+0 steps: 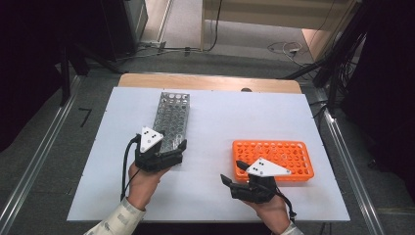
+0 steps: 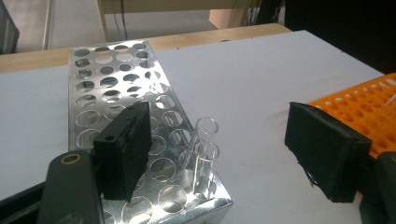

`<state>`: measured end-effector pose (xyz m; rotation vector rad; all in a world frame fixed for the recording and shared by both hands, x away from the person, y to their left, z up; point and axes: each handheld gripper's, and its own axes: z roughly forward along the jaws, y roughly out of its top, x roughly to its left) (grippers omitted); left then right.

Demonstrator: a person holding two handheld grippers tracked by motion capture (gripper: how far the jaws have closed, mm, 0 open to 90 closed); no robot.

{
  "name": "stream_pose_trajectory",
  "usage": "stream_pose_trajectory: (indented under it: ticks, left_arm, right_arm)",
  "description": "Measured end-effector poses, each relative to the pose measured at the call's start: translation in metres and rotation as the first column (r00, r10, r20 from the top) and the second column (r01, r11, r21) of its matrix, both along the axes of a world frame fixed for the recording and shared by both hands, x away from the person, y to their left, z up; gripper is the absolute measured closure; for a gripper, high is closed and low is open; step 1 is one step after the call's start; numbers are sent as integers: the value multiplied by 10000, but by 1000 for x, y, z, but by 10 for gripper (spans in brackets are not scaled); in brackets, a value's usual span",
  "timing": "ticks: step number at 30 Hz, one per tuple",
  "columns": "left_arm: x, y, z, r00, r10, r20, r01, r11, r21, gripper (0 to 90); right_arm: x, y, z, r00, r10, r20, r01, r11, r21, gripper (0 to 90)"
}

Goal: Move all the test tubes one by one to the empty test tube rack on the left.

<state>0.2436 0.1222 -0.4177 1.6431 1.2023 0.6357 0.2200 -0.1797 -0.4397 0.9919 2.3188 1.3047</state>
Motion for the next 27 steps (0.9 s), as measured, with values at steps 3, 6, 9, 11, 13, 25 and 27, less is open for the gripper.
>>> stream_pose_trajectory:
  ticks: [3,6,9,11,13,25,27]
  left_arm:
    - [0,1,1,10000,-9,-75,9,9999,-114,212]
    - [-1,2,2,10000,17,-82,-19,9998,-174,212]
    - [-1,2,2,9999,75,-70,-76,9998,-176,212]
    - [-1,2,2,9999,78,-83,-79,9999,-134,212]
    - [-1,2,2,9999,77,-72,-78,9999,-132,212]
    - [-4,-4,0,9999,-64,-123,63,9999,-79,200]
    - [-4,-5,-1,9999,-87,-118,86,9999,-80,196]
  right_arm:
    - [-1,-8,2,9999,-125,63,125,9999,23,296]
    - [-1,-18,2,9991,-418,94,417,9991,38,302]
    - [-2,-28,2,9974,-701,184,701,9975,43,304]
    - [-3,-33,2,9951,-914,363,919,9957,-115,303]
    - [-2,-38,1,9927,-1137,413,1144,9933,-157,305]
    - [13,-42,-20,9716,-2277,643,2324,9694,-791,349]
    - [16,-41,-22,9688,-2400,614,2442,9670,-727,363]
